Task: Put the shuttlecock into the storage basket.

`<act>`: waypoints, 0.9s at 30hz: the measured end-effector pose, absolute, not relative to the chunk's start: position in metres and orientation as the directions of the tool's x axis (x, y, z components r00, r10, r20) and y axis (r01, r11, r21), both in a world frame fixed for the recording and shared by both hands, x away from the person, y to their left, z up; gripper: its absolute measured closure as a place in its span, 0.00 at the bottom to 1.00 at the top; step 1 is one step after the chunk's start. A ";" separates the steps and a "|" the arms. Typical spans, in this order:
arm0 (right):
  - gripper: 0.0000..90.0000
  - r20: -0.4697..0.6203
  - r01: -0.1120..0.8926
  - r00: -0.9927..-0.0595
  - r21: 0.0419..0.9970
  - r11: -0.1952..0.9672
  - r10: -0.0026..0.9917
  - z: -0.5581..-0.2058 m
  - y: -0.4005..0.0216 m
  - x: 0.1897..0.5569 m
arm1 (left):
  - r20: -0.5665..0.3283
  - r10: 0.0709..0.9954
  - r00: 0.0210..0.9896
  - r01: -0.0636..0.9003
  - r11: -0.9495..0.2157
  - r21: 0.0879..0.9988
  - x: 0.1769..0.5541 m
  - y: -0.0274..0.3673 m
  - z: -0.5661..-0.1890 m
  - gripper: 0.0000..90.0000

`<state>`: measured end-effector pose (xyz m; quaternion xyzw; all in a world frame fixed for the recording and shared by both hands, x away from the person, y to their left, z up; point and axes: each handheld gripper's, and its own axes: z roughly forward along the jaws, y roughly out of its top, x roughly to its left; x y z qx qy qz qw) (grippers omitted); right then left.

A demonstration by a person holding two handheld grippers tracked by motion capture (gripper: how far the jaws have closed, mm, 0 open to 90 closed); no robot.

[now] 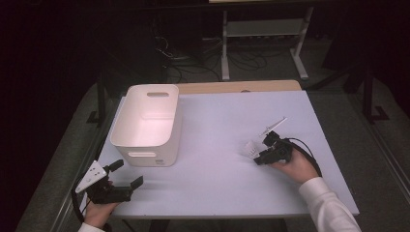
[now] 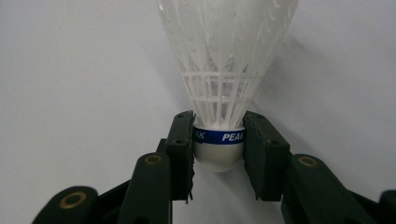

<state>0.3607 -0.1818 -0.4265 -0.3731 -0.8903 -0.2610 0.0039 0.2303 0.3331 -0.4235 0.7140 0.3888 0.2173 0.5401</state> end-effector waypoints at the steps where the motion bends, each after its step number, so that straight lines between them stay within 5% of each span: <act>1: 0.71 0.204 0.671 -0.715 0.466 0.576 0.668 -0.426 -0.184 0.361 | -0.112 0.790 0.603 0.320 -0.110 0.941 0.230 0.333 -0.423 0.00; 27: 0.70 0.208 0.658 -0.718 0.511 0.552 0.664 -0.401 -0.189 0.367 | -0.111 0.787 0.607 0.325 -0.118 0.938 0.230 0.333 -0.424 0.00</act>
